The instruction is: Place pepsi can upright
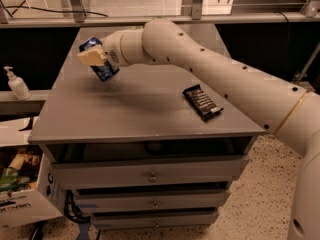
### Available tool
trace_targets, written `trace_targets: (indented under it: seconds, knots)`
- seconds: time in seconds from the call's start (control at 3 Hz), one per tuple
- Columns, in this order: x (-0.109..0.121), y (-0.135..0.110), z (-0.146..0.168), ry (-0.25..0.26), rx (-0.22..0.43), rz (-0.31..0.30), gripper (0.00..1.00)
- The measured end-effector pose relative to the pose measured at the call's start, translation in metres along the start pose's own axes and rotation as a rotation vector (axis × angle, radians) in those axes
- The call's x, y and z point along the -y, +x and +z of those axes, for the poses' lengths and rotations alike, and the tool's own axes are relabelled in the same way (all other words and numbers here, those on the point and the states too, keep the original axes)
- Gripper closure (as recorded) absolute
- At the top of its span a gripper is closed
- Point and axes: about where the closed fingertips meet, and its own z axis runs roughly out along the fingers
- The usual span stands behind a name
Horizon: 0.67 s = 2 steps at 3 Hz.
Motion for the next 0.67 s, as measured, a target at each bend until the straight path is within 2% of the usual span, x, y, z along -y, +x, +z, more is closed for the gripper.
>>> trace_targets:
  seconds: [0.67]
  knots:
    - [0.0136,-0.0149,-0.0170,0.023,0.244,0.051,1.00]
